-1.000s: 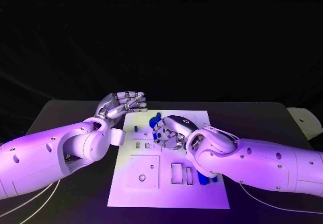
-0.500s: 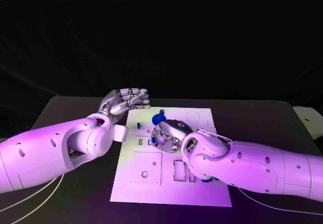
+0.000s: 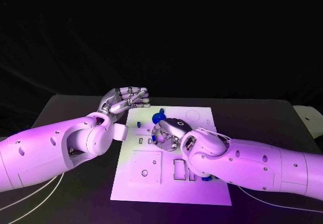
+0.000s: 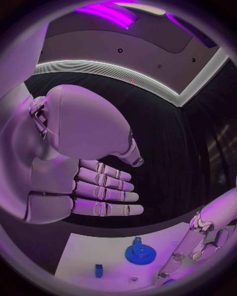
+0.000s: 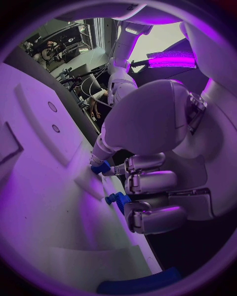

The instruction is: Assemble the parts on the task board

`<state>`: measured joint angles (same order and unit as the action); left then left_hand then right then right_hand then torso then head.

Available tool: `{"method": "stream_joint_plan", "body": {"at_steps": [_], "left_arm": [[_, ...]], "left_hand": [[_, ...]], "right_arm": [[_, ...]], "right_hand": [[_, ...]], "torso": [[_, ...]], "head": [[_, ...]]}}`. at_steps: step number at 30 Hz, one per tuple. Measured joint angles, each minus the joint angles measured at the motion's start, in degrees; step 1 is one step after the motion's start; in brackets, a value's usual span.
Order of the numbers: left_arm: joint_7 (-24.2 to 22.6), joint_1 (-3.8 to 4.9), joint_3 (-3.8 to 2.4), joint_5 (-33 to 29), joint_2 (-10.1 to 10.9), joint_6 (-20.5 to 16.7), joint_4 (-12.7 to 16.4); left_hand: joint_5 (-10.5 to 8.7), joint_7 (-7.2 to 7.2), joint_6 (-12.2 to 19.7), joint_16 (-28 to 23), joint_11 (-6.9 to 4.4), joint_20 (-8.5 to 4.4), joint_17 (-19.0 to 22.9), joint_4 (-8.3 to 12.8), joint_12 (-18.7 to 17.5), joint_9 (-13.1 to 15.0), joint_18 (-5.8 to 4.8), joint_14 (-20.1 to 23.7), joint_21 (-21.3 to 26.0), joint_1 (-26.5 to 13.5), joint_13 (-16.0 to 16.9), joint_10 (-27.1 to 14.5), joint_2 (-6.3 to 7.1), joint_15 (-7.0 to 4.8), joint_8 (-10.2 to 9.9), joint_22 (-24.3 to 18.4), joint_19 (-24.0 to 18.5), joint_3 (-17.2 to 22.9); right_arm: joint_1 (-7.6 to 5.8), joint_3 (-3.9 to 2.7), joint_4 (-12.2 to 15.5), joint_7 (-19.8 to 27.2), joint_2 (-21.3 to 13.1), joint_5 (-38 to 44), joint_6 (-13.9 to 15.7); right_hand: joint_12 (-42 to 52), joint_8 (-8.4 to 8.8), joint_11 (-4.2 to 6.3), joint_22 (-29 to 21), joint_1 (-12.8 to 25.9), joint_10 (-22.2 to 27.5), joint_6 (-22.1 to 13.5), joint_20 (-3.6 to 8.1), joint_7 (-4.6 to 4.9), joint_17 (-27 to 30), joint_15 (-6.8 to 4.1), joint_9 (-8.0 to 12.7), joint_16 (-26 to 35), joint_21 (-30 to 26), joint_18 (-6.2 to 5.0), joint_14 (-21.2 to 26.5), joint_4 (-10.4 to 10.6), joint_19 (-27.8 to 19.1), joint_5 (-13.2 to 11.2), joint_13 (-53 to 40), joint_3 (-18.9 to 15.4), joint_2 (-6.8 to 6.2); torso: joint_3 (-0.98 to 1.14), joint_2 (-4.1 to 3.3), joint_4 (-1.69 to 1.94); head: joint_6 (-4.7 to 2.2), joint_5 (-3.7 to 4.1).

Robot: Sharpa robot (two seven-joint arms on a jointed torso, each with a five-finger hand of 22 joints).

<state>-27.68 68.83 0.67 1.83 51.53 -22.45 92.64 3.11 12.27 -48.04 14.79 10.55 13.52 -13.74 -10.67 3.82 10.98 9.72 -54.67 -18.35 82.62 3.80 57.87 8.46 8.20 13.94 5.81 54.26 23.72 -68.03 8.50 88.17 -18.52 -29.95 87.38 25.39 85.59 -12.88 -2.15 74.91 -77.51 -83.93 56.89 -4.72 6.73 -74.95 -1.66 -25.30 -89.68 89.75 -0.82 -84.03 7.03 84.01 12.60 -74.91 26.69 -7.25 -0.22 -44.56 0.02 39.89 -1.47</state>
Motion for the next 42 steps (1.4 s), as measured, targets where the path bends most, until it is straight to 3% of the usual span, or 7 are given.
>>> {"method": "stream_joint_plan", "body": {"at_steps": [18, 27, 31, 33, 36, 42], "left_arm": [[0.0, 0.00, 0.00, 0.0, 0.2, 0.0, 0.0], [0.1, 0.00, 0.00, 0.0, 0.2, 0.0, 0.0], [0.1, 0.00, 0.00, 0.0, 0.2, 0.0, 0.0], [0.1, 0.00, 0.00, 0.0, 0.2, 0.0, 0.0], [0.1, 0.00, 0.00, 0.0, 0.2, 0.0, 0.0], [0.1, 0.00, 0.00, 0.0, 0.2, 0.0, 0.0]], "left_hand": [[0.00, 0.00, 0.0, 0.0, 0.00, 0.00, 0.0, 0.0, 0.0, 0.0, 0.00, 0.0, 0.0, 0.0, 0.0, 0.0, 0.00, 0.00, 0.0, 0.0, 0.0, 0.0], [0.00, 0.00, 0.0, 0.0, 0.00, 0.00, -0.1, 0.0, 0.0, -0.1, -0.01, 0.0, 0.0, 0.0, 0.0, 0.0, 0.00, 0.00, 0.0, -0.1, 0.0, 0.0], [0.00, 0.00, 0.0, 0.0, 0.00, 0.00, -0.1, 0.0, 0.0, -0.1, 0.00, 0.0, 0.0, 0.0, 0.0, 0.0, 0.00, 0.00, 0.0, -0.1, 0.0, 0.0], [0.00, 0.00, 0.0, 0.0, 0.00, 0.00, -0.1, 0.0, 0.0, -0.1, 0.00, 0.0, 0.0, 0.0, 0.0, 0.0, 0.00, 0.00, 0.0, -0.1, 0.0, 0.0], [0.00, 0.00, 0.0, 0.0, 0.00, 0.00, -0.1, 0.0, 0.0, -0.1, 0.00, 0.0, 0.0, 0.0, 0.0, 0.0, 0.00, 0.00, 0.0, -0.1, 0.0, 0.0], [0.00, 0.00, 0.0, 0.0, 0.00, 0.00, -0.1, 0.0, 0.0, -0.1, -0.01, 0.0, 0.0, 0.0, 0.0, 0.0, 0.00, 0.00, 0.0, -0.1, 0.0, 0.0]], "right_arm": [[0.07, -0.04, -0.2, -0.5, 0.1, 1.2, -0.6], [0.12, 0.03, 0.1, -0.7, 0.0, 1.5, -0.7], [0.14, 0.04, 0.2, -0.8, 0.0, 1.6, -0.7], [0.17, 0.05, 0.2, -0.9, -0.1, 1.7, -0.7], [0.18, 0.06, 0.3, -1.1, -0.1, 1.8, -0.7], [0.22, 0.09, 0.3, -1.4, -0.2, 2.0, -0.7]], "right_hand": [[-0.5, -0.22, 0.00, 0.0, 1.1, 0.0, -0.2, 0.00, -0.21, 0.0, 0.00, -0.5, 0.0, 0.0, 0.00, 0.0, 0.2, 0.0, -1.0, 0.0, -0.2, -0.67], [-0.6, -2.38, 0.00, 0.0, 1.9, 0.0, -0.3, 0.00, -0.30, 0.0, 0.00, -1.0, 0.0, 0.0, 0.00, 0.0, 0.3, 0.0, -1.5, 0.0, -0.3, -1.44], [-0.8, -2.48, 0.00, 0.0, 2.2, 0.0, -0.3, 0.00, -0.31, 0.0, 0.00, -1.0, 0.0, 0.0, 0.00, 0.0, 0.4, 0.0, -1.8, 0.0, -0.4, -1.71], [-0.9, -2.52, 0.00, 0.0, 2.2, 0.0, -0.3, 0.00, -0.31, 0.0, 0.00, -2.4, 0.0, 0.0, 0.00, 0.0, 0.5, 0.0, -2.0, 0.0, -0.5, -1.77], [-0.9, -2.64, 0.00, 0.0, 2.8, 0.0, -0.3, 0.00, -0.31, 0.0, 0.00, -2.9, 0.0, 0.0, 0.00, 0.0, 0.7, 0.0, -2.3, 0.0, -0.7, -2.34], [-0.9, -2.74, 0.00, 0.0, 3.3, 0.0, -0.4, 0.00, -0.18, 0.0, 0.00, -2.6, 0.0, 0.0, 0.00, 0.0, 0.9, 0.0, -2.3, 0.0, -0.9, -2.88]], "torso": [[-0.02, 0.04, -0.01], [-0.02, 0.04, -0.01], [-0.01, 0.04, -0.01], [-0.01, 0.04, -0.01], [-0.02, 0.04, -0.01], [-0.01, 0.04, -0.01]], "head": [[0.30, -0.04], [0.34, -0.04], [0.35, -0.04], [0.35, -0.06], [0.33, -0.07], [0.29, -0.07]]}}
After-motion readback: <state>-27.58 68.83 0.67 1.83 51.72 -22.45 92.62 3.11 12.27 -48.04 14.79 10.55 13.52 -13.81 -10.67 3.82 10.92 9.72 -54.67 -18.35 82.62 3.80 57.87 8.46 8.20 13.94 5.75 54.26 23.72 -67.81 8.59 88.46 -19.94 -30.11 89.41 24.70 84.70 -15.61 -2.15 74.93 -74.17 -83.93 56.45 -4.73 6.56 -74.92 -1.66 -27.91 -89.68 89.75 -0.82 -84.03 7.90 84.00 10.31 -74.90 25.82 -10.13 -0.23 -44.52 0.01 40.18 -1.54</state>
